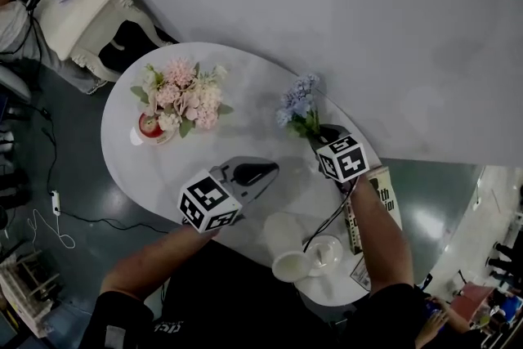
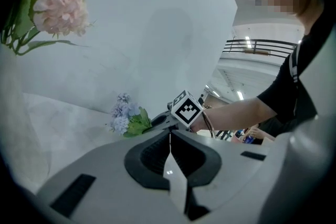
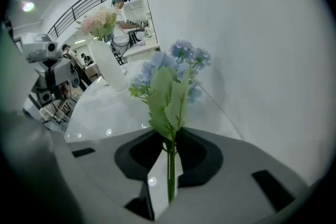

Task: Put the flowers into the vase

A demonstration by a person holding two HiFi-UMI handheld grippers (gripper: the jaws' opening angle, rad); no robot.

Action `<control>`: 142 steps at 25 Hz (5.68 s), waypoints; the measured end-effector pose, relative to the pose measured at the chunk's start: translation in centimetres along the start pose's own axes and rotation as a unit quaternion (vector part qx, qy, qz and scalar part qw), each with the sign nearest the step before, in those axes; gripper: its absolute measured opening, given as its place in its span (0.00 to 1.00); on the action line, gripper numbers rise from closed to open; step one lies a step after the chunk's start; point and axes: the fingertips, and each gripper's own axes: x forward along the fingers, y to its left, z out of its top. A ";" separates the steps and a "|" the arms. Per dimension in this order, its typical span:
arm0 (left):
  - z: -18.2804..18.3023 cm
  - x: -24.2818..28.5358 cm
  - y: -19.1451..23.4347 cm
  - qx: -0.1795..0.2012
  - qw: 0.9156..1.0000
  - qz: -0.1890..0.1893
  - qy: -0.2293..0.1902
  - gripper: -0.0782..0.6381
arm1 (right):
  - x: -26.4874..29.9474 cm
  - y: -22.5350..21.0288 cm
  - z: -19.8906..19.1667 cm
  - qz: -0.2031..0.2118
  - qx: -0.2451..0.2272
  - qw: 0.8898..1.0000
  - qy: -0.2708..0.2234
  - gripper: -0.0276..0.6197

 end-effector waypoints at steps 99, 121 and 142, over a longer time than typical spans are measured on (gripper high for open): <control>-12.0 -8.7 -16.8 0.108 0.966 -0.193 0.136 0.34 | -37.3 17.1 2.5 -0.135 0.138 0.874 -0.446 0.19; -14.0 -7.8 -16.4 0.092 0.960 -0.190 0.183 0.24 | -39.4 19.6 5.4 -0.109 0.116 0.864 -0.478 0.19; -14.7 -8.4 -15.9 0.092 0.957 -0.199 0.193 0.21 | -37.9 23.8 7.3 -0.122 0.111 0.850 -0.501 0.19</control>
